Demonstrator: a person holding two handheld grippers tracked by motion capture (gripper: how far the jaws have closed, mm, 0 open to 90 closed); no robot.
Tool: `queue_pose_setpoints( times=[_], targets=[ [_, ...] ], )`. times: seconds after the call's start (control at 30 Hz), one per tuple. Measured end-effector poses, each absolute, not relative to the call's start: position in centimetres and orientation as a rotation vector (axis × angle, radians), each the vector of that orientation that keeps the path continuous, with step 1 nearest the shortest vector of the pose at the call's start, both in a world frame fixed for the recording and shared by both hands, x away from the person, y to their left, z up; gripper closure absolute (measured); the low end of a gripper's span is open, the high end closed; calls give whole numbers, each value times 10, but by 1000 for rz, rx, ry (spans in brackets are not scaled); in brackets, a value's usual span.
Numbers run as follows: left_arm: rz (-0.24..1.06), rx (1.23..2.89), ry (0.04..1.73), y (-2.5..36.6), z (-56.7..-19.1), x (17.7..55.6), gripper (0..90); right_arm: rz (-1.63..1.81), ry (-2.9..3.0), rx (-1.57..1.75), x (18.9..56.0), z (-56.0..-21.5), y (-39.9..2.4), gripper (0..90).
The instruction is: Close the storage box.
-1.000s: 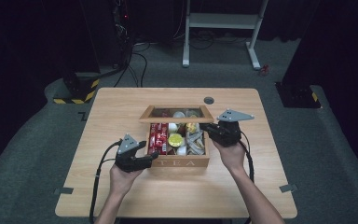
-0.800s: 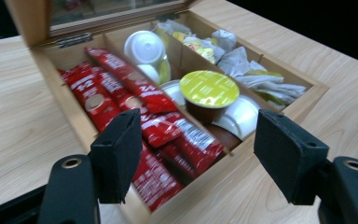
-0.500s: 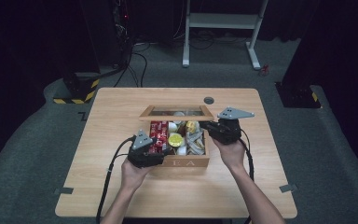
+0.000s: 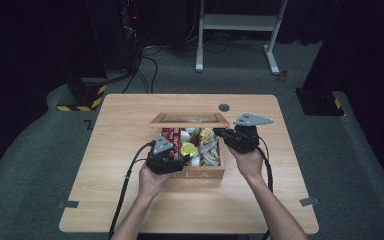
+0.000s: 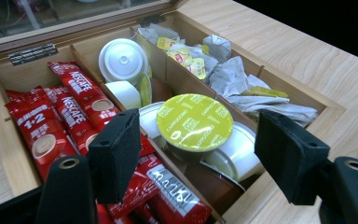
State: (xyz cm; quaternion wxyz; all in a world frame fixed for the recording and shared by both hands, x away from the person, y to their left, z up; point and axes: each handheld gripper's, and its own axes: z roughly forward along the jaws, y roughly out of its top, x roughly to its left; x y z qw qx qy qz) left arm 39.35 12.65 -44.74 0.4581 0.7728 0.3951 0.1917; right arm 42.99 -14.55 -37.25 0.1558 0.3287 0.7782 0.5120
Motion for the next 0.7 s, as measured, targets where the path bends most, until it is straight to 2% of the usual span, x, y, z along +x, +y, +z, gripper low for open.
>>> queue_pose_setpoints(
  times=[0.4, 0.7],
  targets=[
    [475, 1930, 996, 111, -452, 407, 303, 1466, 2224, 942, 431, -371, -145, 884],
    [503, 2009, 990, 103, -456, 416, 306, 1467, 2225, 940, 431, -371, -145, 883]
  ],
)
